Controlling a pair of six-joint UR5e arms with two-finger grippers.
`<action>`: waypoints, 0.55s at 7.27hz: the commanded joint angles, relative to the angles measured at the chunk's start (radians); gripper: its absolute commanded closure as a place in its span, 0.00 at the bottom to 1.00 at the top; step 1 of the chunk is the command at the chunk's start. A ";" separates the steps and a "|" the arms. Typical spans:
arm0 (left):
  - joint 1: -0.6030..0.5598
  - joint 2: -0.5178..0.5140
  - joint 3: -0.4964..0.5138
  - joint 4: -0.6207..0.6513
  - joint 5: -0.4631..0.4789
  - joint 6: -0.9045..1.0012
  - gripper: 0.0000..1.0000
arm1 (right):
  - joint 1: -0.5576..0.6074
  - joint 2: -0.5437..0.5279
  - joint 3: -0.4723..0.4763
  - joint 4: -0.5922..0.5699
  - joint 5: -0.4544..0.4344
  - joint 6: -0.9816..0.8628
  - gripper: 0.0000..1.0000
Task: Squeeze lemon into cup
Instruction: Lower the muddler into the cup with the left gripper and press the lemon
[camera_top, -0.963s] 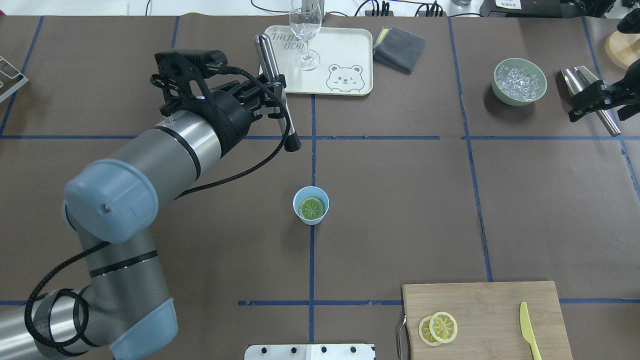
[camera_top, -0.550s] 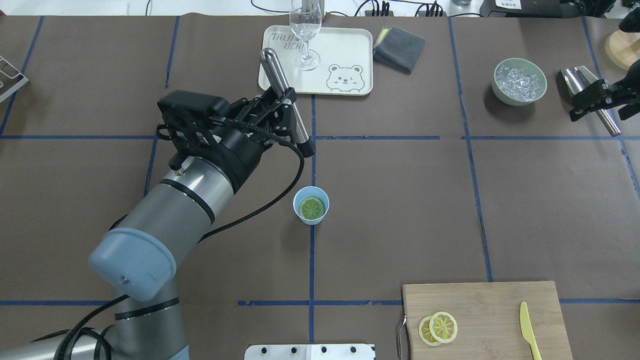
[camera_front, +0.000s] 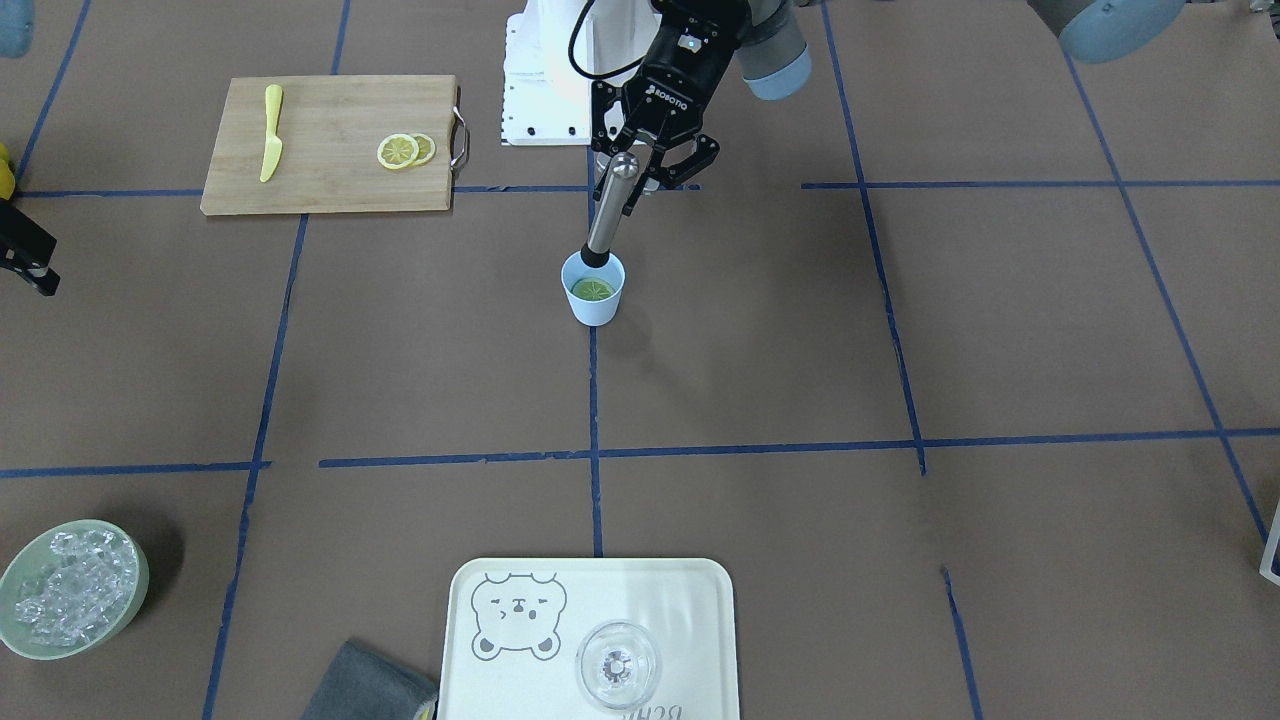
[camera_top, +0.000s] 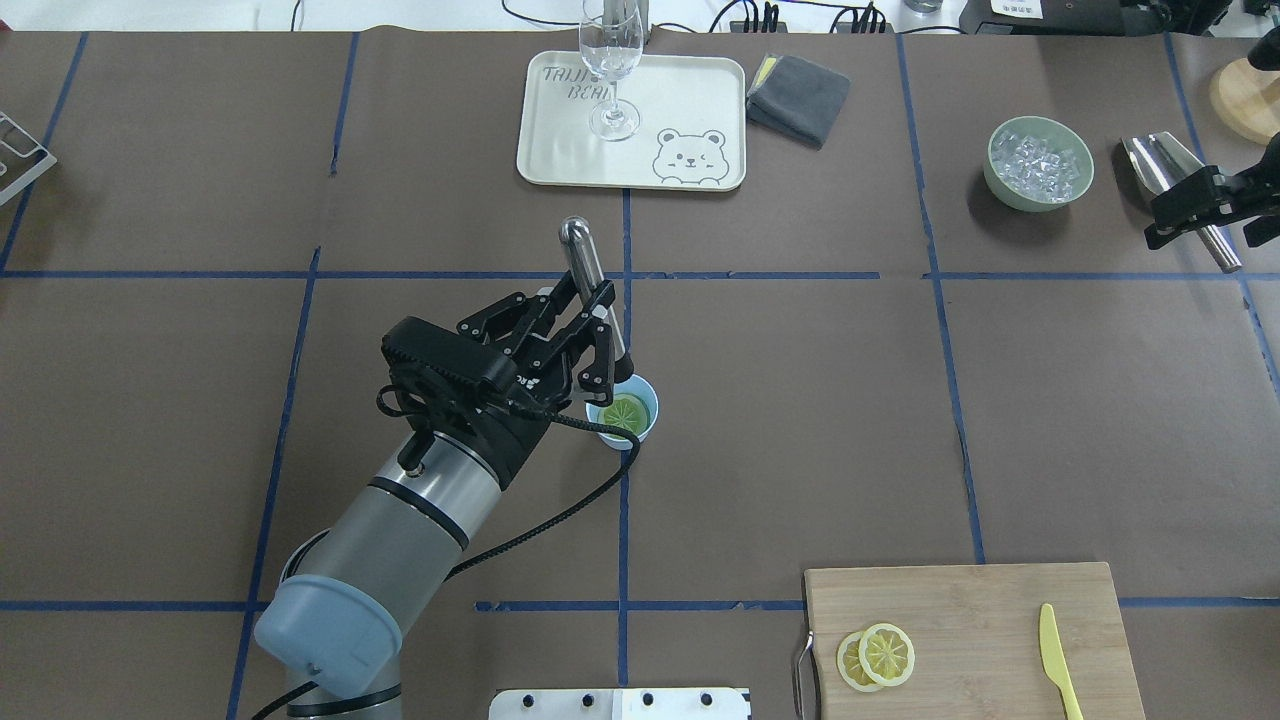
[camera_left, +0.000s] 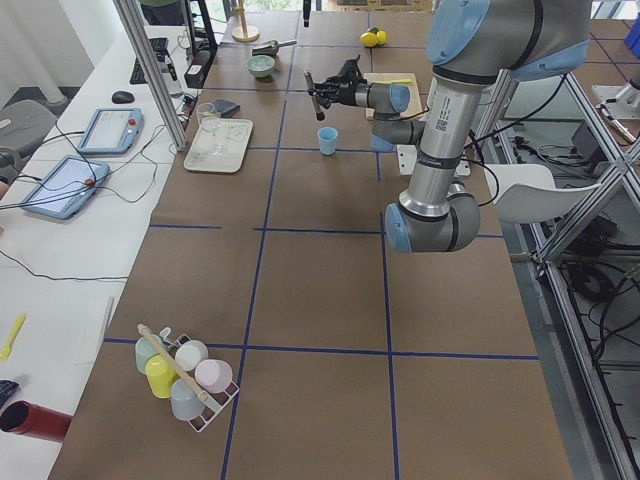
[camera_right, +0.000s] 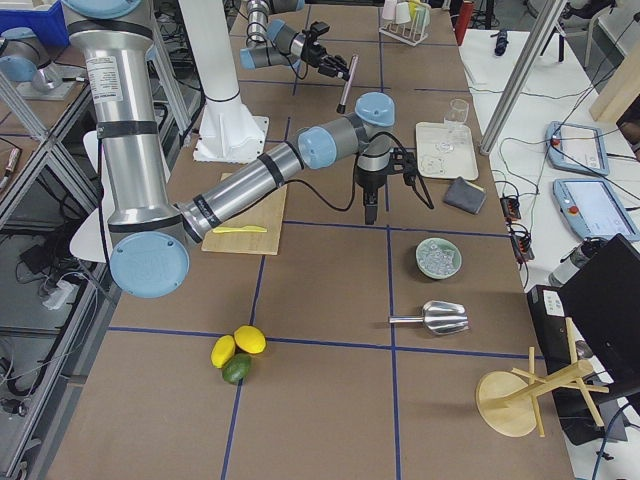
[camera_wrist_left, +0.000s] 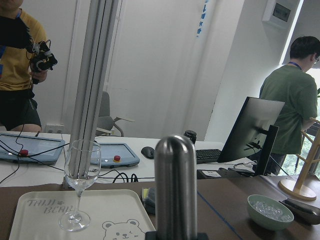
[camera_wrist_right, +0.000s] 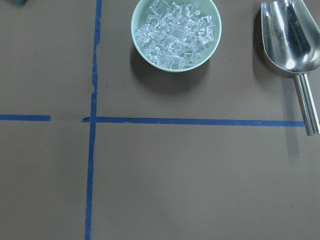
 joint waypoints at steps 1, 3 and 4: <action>0.007 -0.012 0.053 -0.009 0.000 0.073 1.00 | 0.000 -0.003 -0.001 0.000 0.003 -0.001 0.00; 0.012 -0.028 0.064 -0.022 -0.002 0.072 1.00 | 0.000 -0.003 -0.001 0.000 0.008 -0.002 0.00; 0.018 -0.035 0.079 -0.022 -0.002 0.070 1.00 | 0.000 -0.003 -0.001 0.000 0.008 -0.002 0.00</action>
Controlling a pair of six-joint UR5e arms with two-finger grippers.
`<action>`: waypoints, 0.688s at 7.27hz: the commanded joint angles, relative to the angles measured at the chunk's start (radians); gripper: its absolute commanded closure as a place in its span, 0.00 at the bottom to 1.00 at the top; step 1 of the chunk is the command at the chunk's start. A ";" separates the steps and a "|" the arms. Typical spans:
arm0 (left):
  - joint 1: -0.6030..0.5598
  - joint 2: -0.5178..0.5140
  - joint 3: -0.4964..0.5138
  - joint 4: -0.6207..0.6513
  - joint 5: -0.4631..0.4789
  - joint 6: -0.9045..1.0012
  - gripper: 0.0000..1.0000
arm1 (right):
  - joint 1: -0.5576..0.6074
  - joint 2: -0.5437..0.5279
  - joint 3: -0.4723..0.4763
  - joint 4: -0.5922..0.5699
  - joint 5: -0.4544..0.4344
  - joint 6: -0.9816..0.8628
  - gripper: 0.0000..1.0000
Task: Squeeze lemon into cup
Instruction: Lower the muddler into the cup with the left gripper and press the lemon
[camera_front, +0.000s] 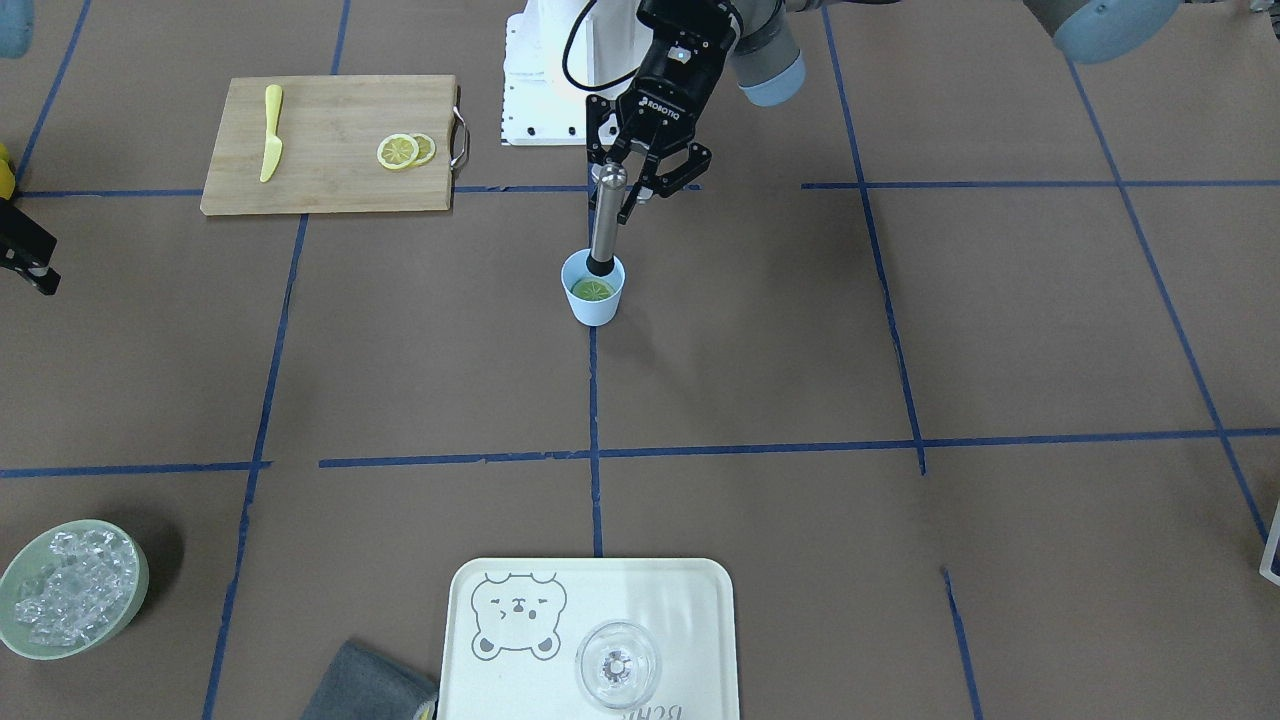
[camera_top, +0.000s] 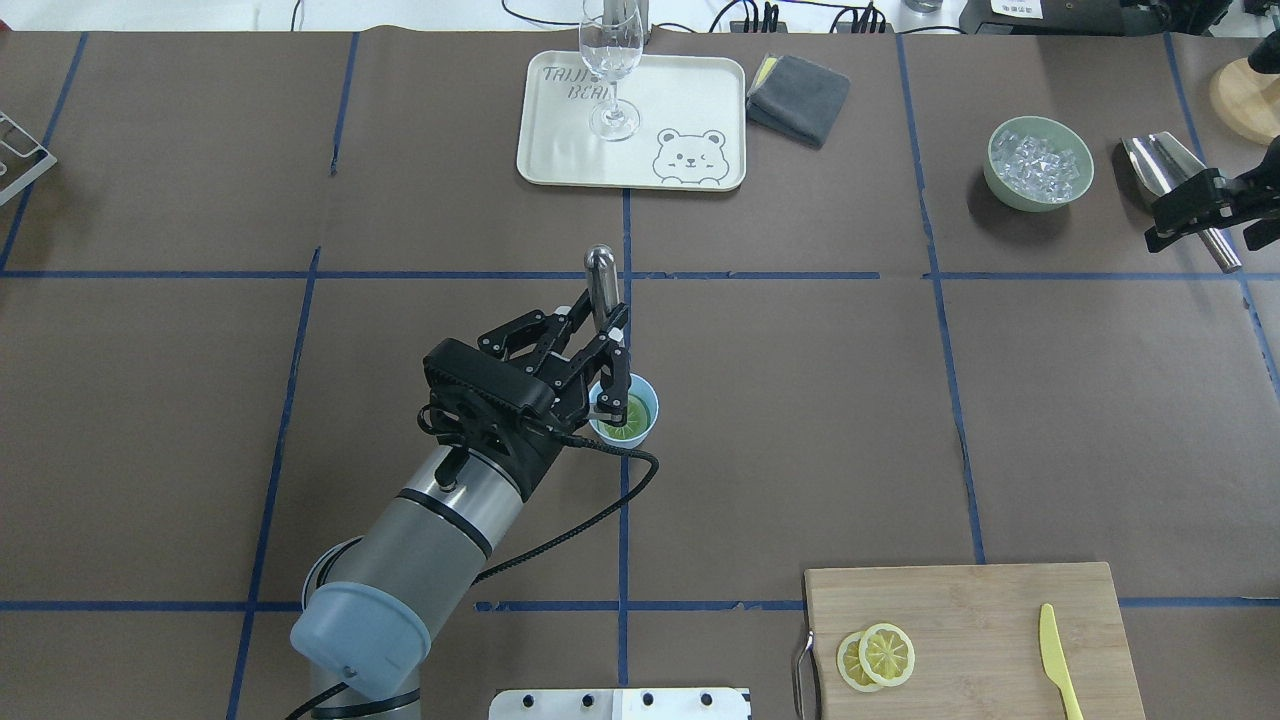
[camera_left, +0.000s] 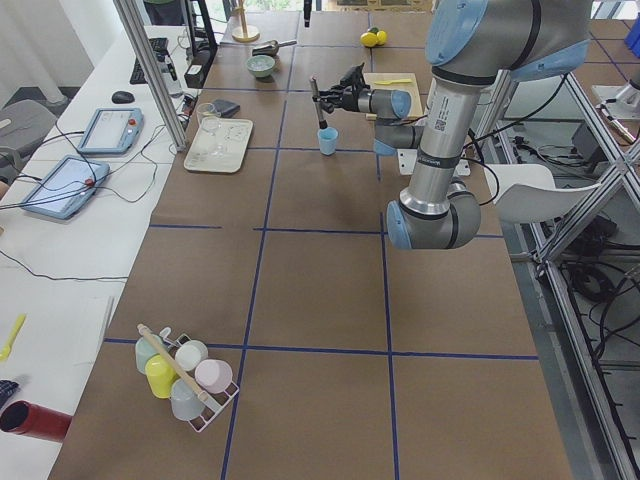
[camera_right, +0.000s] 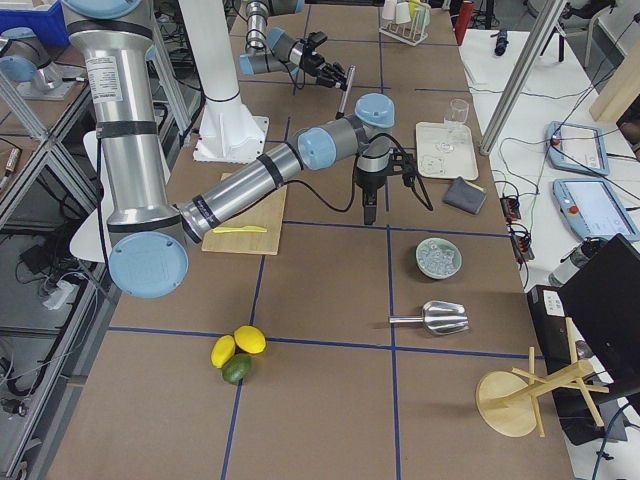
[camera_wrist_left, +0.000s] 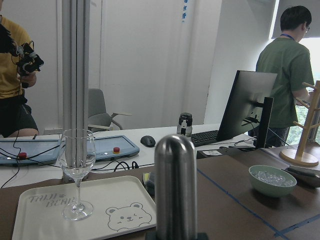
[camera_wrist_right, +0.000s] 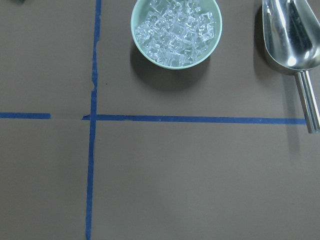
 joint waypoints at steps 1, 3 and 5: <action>0.012 -0.006 0.019 -0.005 -0.001 0.001 1.00 | 0.000 0.000 -0.002 0.000 0.001 0.000 0.00; 0.018 -0.009 0.065 -0.037 -0.001 0.001 1.00 | 0.000 0.000 -0.003 0.000 0.001 0.000 0.00; 0.029 -0.009 0.110 -0.074 -0.001 -0.001 1.00 | 0.000 0.000 -0.003 0.000 0.001 0.000 0.00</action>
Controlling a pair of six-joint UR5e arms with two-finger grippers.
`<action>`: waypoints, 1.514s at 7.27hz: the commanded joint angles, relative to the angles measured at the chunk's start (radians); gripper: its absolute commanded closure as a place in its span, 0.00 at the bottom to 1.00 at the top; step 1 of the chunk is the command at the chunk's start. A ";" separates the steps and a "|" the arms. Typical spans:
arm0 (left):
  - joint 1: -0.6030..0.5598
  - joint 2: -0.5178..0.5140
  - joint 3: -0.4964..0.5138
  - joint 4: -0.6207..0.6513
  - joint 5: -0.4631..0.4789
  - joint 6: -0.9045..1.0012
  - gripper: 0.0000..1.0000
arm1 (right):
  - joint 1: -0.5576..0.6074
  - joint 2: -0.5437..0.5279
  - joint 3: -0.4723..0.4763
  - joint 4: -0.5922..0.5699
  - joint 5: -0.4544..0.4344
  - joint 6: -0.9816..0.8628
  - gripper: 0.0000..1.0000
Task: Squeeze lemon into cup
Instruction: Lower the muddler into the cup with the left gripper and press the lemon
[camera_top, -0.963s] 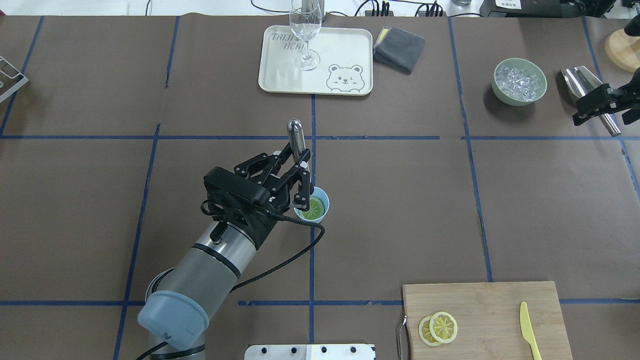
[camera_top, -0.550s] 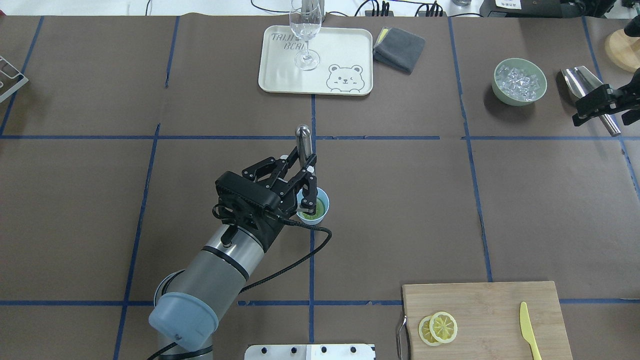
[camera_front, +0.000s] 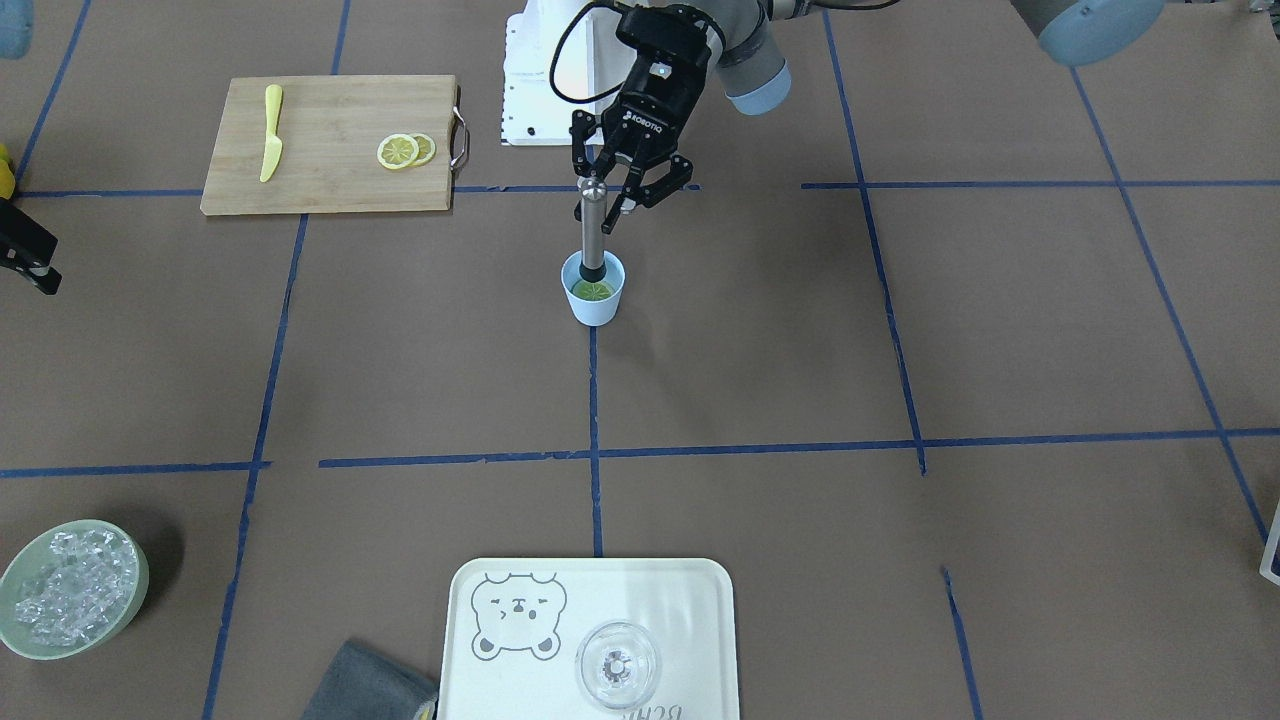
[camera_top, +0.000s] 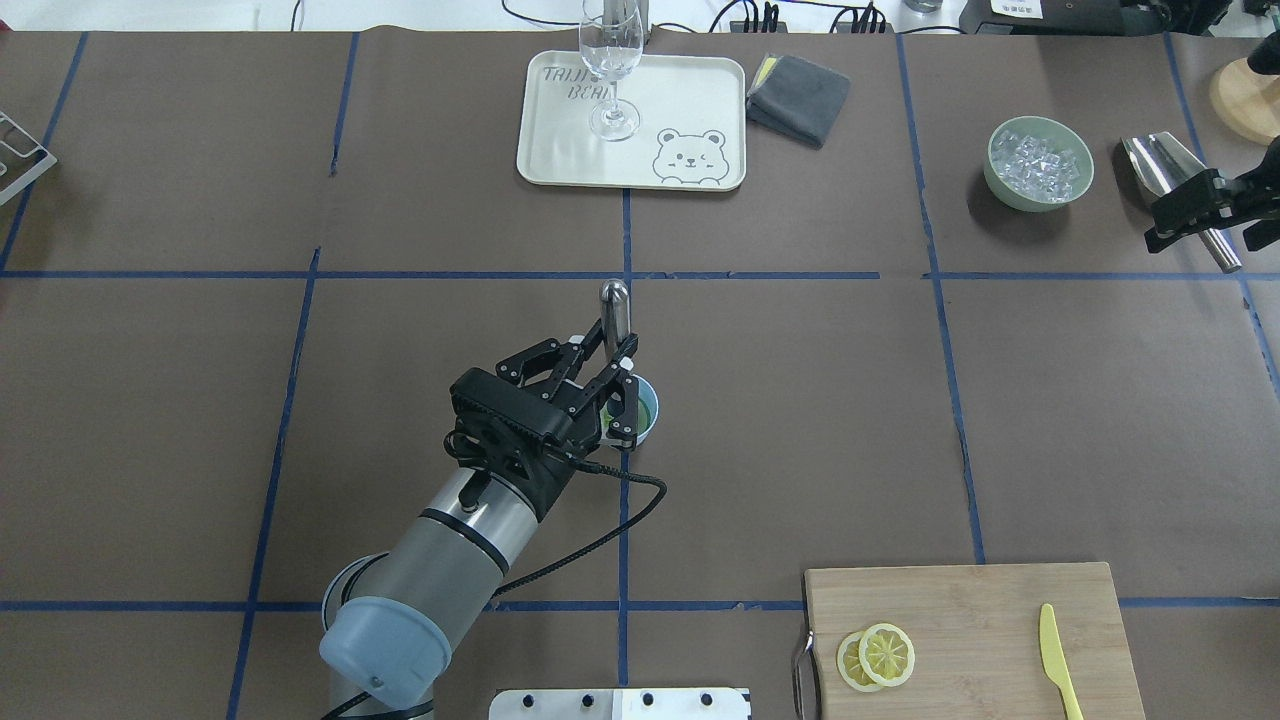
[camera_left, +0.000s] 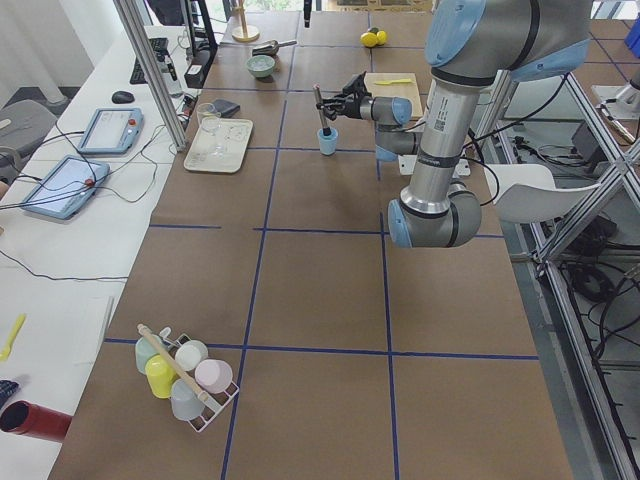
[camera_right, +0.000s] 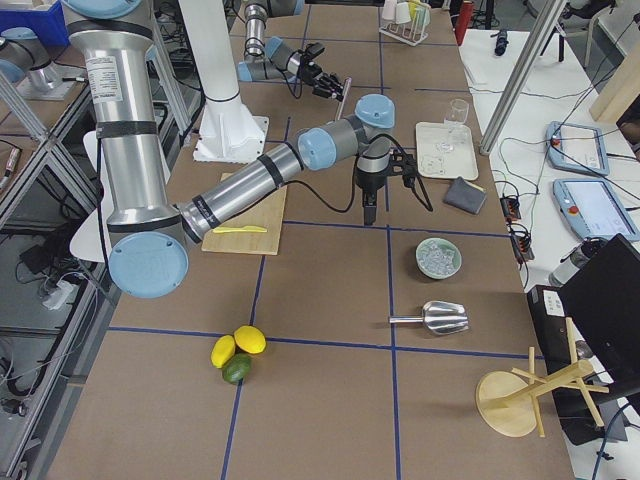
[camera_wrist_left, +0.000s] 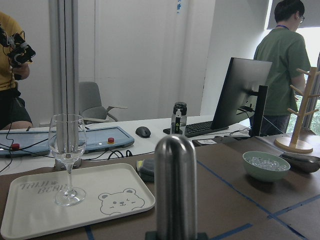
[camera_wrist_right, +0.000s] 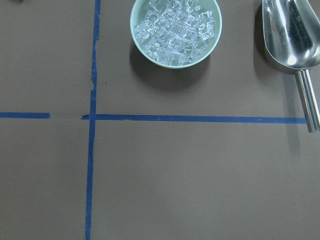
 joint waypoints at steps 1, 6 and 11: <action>0.009 0.000 0.037 -0.021 0.000 -0.001 1.00 | 0.000 0.000 0.000 0.000 0.000 0.000 0.00; 0.014 0.000 0.060 -0.021 0.000 -0.001 1.00 | 0.000 0.000 -0.003 0.000 -0.002 -0.003 0.00; -0.014 0.000 -0.102 -0.032 -0.005 0.080 1.00 | 0.034 -0.023 -0.029 0.002 -0.006 -0.029 0.00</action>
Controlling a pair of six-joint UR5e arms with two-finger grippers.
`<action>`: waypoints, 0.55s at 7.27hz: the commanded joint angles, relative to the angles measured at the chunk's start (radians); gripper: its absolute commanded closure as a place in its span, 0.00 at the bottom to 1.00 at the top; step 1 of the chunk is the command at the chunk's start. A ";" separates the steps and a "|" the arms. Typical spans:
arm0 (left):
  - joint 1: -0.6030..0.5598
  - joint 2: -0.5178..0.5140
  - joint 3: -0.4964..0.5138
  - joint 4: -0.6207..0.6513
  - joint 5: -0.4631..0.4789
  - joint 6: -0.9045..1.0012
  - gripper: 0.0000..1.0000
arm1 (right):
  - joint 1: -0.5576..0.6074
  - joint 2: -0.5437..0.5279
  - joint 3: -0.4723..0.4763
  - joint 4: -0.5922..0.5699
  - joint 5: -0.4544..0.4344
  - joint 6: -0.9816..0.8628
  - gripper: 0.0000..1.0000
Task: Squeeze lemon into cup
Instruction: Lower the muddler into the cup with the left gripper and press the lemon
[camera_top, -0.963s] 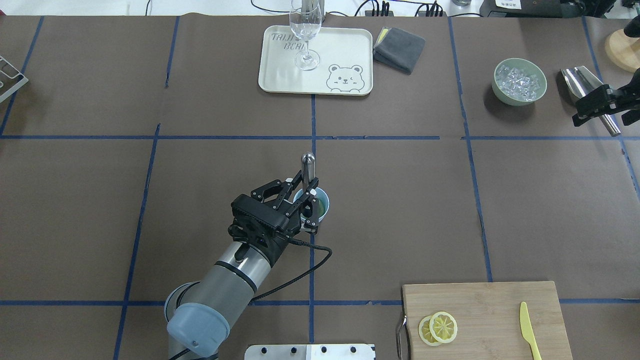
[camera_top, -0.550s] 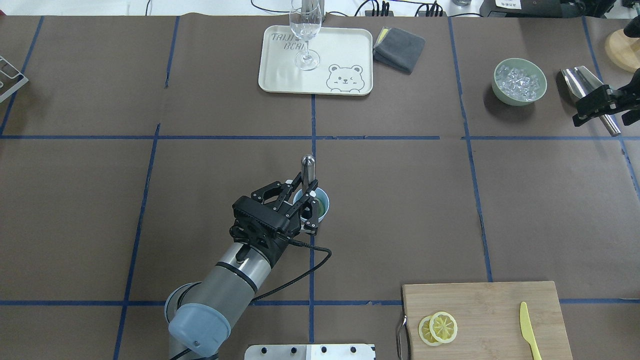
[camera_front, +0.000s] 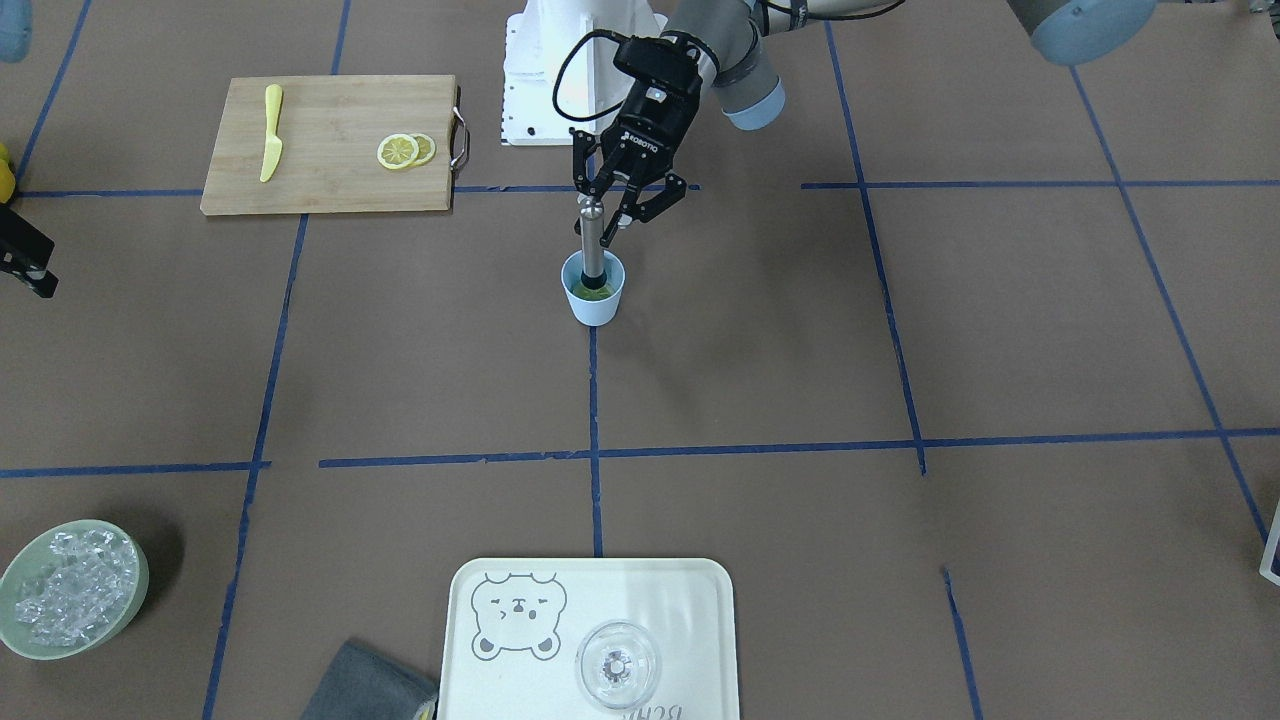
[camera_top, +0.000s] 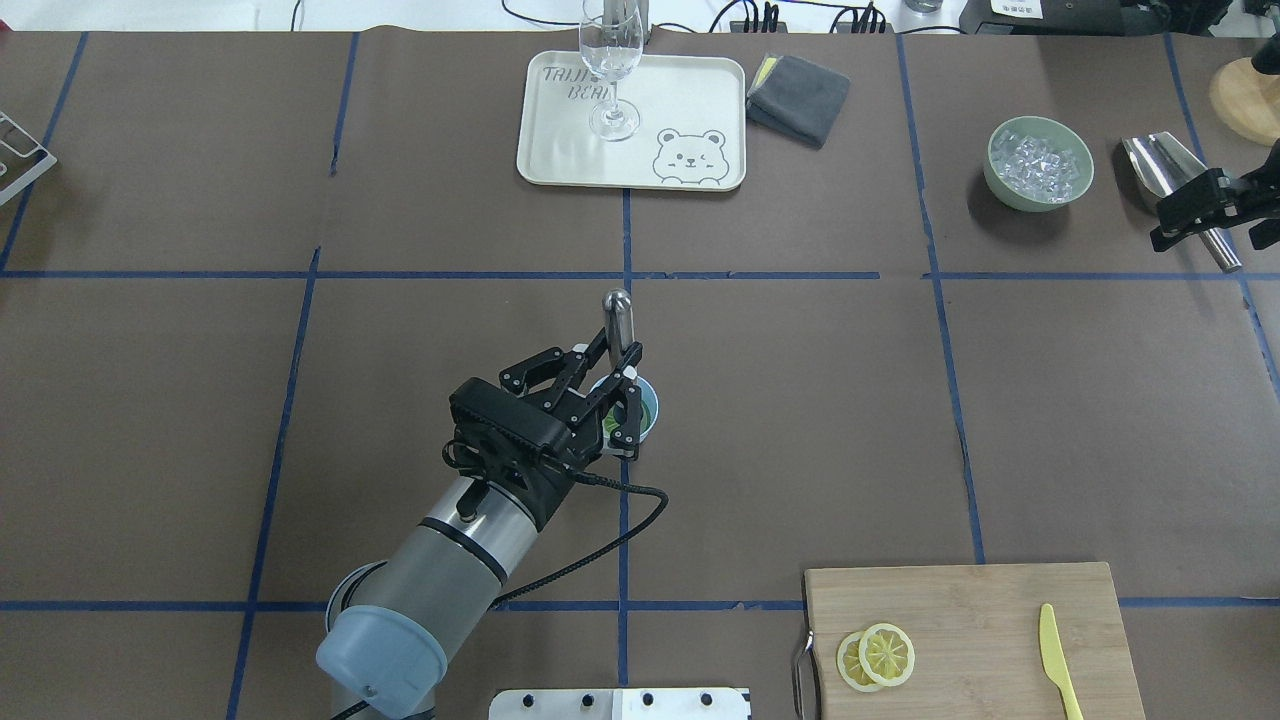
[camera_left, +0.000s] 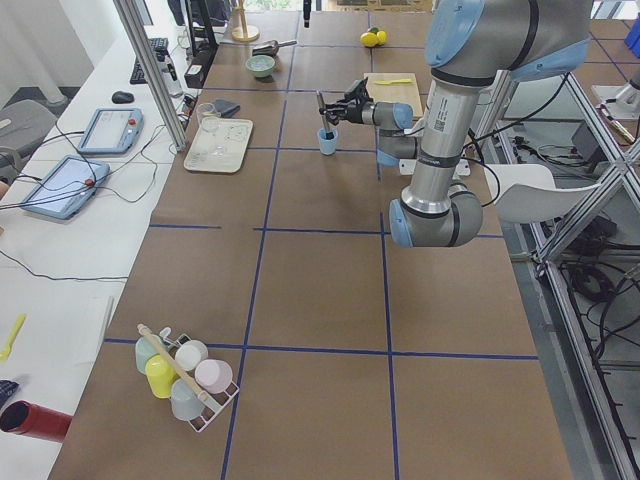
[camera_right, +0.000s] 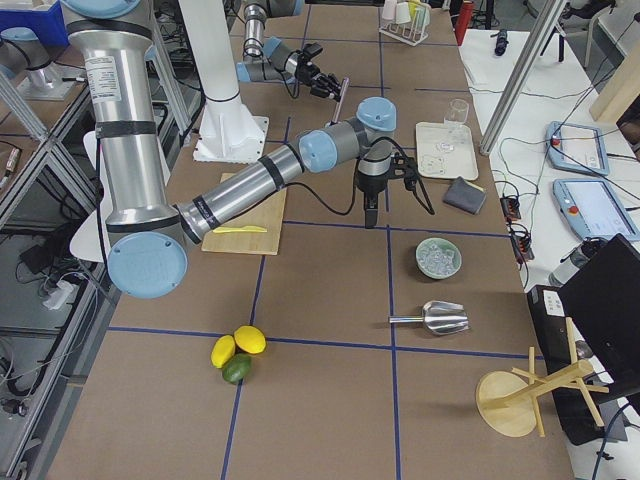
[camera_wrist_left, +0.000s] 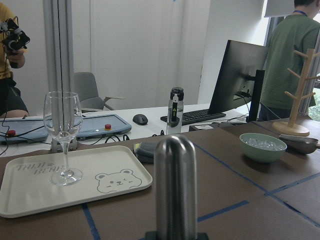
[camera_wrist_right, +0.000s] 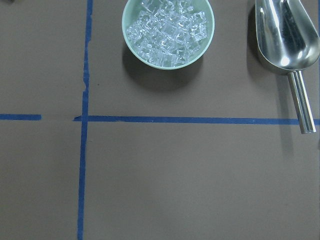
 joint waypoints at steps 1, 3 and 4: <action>-0.029 0.006 -0.091 -0.031 -0.007 0.086 1.00 | 0.069 -0.036 -0.033 0.001 0.002 -0.113 0.00; -0.105 0.015 -0.134 -0.042 -0.130 0.085 1.00 | 0.158 -0.062 -0.084 0.000 0.025 -0.273 0.00; -0.147 0.019 -0.140 -0.037 -0.168 0.085 1.00 | 0.209 -0.082 -0.115 0.001 0.063 -0.367 0.00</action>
